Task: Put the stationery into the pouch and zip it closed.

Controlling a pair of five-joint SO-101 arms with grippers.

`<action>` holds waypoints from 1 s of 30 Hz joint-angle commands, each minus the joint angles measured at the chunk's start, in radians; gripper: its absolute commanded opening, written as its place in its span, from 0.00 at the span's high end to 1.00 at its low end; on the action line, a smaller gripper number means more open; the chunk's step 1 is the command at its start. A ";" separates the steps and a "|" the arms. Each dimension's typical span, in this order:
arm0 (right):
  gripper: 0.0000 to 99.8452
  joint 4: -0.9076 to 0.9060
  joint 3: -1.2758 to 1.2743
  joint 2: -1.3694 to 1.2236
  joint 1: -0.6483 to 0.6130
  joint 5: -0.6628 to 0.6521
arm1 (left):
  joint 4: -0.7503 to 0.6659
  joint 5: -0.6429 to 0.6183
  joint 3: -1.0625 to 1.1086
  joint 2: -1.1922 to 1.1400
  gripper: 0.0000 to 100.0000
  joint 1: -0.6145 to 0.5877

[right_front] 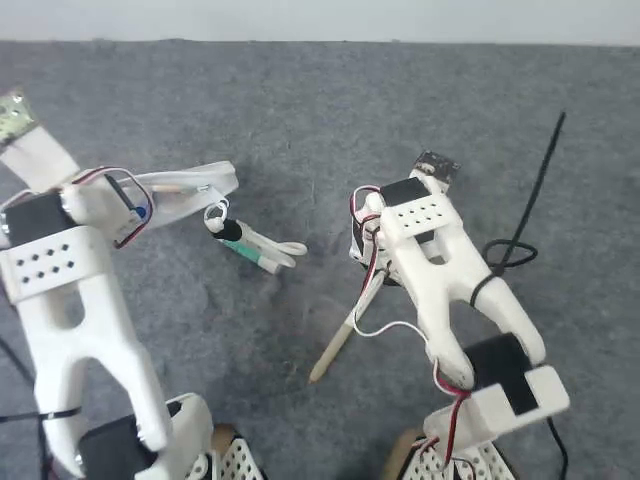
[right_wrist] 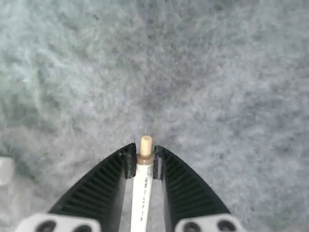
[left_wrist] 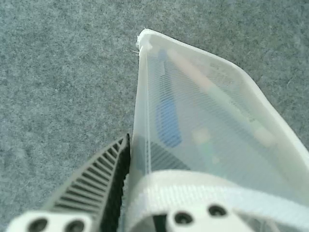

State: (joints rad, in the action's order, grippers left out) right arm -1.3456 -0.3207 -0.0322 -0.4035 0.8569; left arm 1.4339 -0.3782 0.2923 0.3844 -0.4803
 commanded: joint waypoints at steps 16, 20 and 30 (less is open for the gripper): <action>0.99 -0.225 0.044 0.332 0.002 -0.284 | -0.017 -0.011 0.001 0.012 0.98 -0.006; 0.99 -0.248 0.020 0.384 0.002 -0.287 | -0.017 -0.011 0.001 0.012 0.98 -0.006; 0.99 -0.237 -0.023 0.693 -0.050 -0.279 | -0.017 -0.011 0.001 0.008 0.98 -0.006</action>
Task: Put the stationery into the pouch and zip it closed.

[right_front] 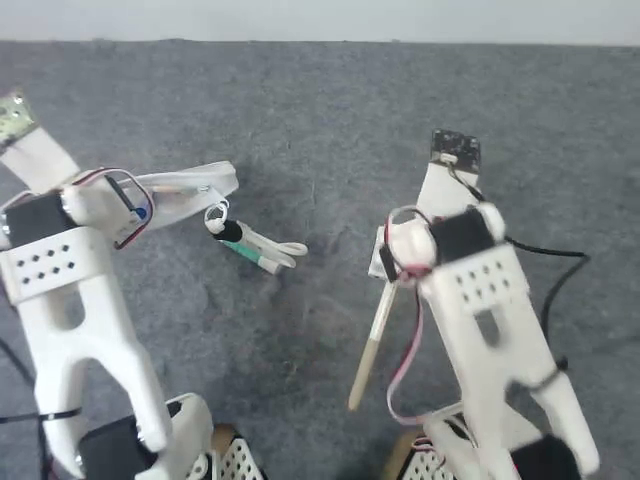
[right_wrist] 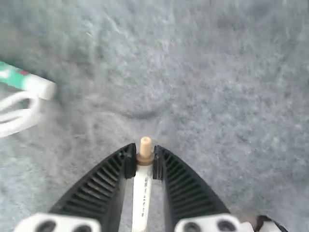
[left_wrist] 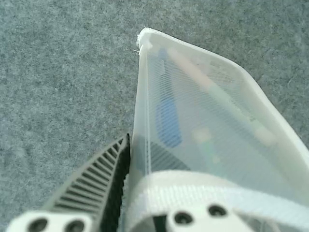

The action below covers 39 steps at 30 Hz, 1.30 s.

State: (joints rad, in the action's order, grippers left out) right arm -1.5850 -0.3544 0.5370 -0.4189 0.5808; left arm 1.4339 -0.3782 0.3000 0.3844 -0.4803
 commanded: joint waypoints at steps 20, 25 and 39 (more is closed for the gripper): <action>0.99 0.357 0.003 0.562 -0.073 -0.011 | -0.017 -0.011 -0.007 0.008 0.98 0.000; 0.99 0.487 0.003 0.590 -0.074 -0.124 | -0.020 -0.011 0.013 0.014 0.98 0.049; 0.99 0.881 -0.006 0.588 -0.278 -0.304 | -0.021 -0.011 0.015 0.014 0.98 0.046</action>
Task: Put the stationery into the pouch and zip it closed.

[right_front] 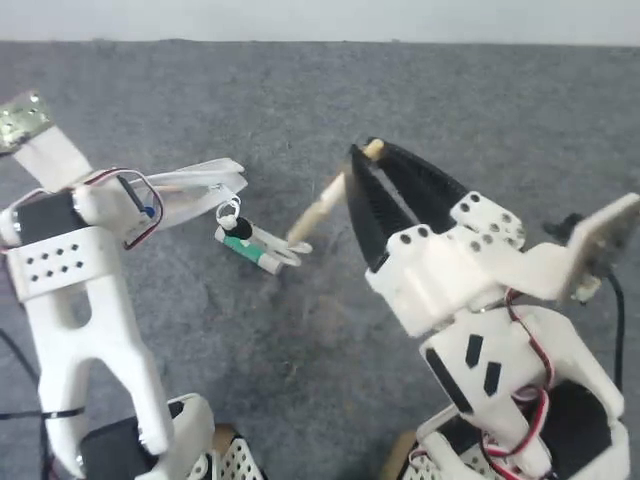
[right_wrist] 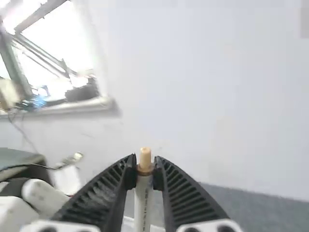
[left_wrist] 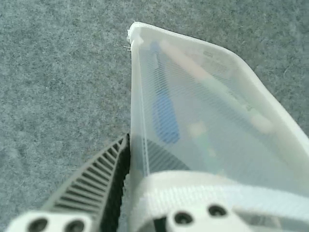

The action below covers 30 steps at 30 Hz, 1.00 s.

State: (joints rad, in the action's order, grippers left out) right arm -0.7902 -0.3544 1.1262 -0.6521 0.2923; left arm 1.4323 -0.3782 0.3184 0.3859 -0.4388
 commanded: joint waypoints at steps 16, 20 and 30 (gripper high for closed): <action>0.99 0.714 -0.342 -0.101 -0.194 -0.178 | -0.020 -0.011 -0.004 0.012 0.98 0.006; 0.99 0.837 -0.393 -0.148 -0.222 -0.193 | -0.020 -0.011 -0.004 0.014 0.98 0.005; 0.99 1.201 -0.488 -0.443 -0.229 -0.187 | -0.020 -0.011 -0.004 0.014 0.98 0.002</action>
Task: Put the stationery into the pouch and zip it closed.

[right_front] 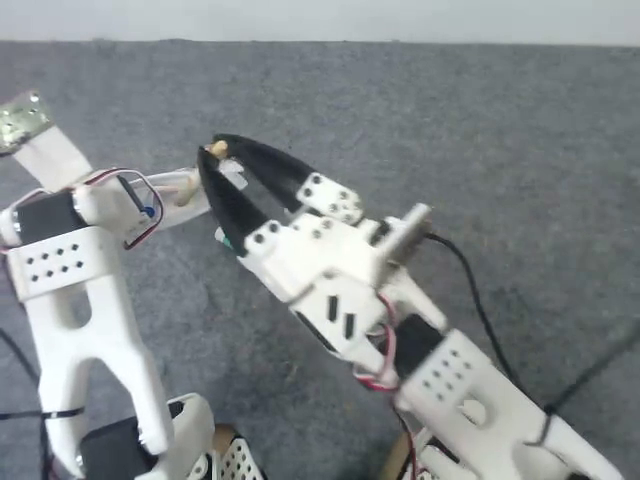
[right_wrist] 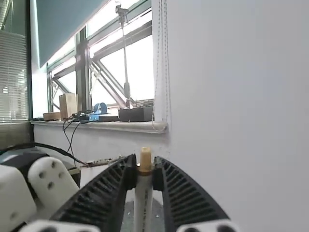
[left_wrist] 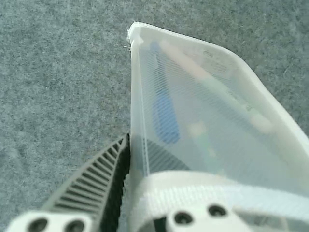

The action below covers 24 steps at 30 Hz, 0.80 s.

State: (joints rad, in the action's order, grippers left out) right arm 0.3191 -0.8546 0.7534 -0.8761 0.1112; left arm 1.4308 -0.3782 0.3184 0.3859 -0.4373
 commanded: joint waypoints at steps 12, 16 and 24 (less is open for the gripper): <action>0.99 0.246 0.012 -0.364 -0.007 -0.009 | -0.018 -0.011 -0.004 0.014 0.98 0.000; 0.99 0.239 0.012 -0.406 -0.007 -0.011 | -0.018 -0.011 -0.004 0.014 0.98 0.000; 0.92 0.237 0.009 -0.449 -0.007 -0.051 | -0.020 -0.011 -0.004 0.014 0.98 0.000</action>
State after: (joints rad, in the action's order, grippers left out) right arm 0.5386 -0.8531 0.2961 -0.8777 0.0898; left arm 1.4308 -0.3782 0.3184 0.3859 -0.4373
